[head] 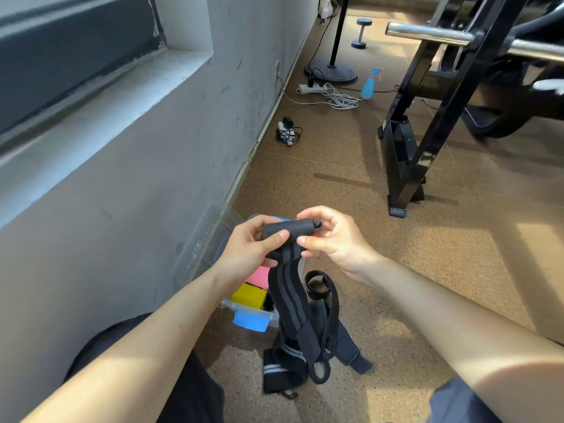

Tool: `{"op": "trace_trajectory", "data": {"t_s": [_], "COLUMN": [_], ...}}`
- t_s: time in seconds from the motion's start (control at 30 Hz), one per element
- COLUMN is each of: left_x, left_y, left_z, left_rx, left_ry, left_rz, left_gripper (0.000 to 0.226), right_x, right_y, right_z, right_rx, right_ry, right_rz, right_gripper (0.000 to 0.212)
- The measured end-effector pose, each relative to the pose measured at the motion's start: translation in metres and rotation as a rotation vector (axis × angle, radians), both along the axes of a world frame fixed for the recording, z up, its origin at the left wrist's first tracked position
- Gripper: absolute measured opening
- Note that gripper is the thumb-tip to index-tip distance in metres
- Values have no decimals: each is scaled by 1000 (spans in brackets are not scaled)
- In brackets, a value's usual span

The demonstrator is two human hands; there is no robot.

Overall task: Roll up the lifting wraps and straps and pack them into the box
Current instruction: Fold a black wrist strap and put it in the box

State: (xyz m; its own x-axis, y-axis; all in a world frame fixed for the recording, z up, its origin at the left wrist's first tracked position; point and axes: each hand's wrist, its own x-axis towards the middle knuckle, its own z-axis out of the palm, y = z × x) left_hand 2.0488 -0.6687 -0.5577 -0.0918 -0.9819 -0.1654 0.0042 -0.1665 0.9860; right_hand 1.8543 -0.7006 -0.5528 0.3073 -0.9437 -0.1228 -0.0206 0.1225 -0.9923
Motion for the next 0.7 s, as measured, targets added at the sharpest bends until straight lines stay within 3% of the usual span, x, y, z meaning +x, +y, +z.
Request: {"op": "trace_trajectory", "data": {"t_s": [0.27,0.4,0.57,0.7], "left_x": [1,0,3,9], "left_y": [-1,0,13,30], "left_z": [-6,-5,0,4], "left_rx": [-164,-28,100,91], "left_ry": [-42,-88,-103,-147], "left_rz": [2,-71,-140,-196], "left_gripper": [33,42,19,17], "right_x": [-4,-4,2,2], "right_y": [-9,-2,21,42], "right_z": [1,-3,-9,-4], "right_rx": [87,86,101,116], "right_ry": [72,65,38,-6], "right_rz": [29,35,44,73], "right_gripper": [22,21,20,21]}}
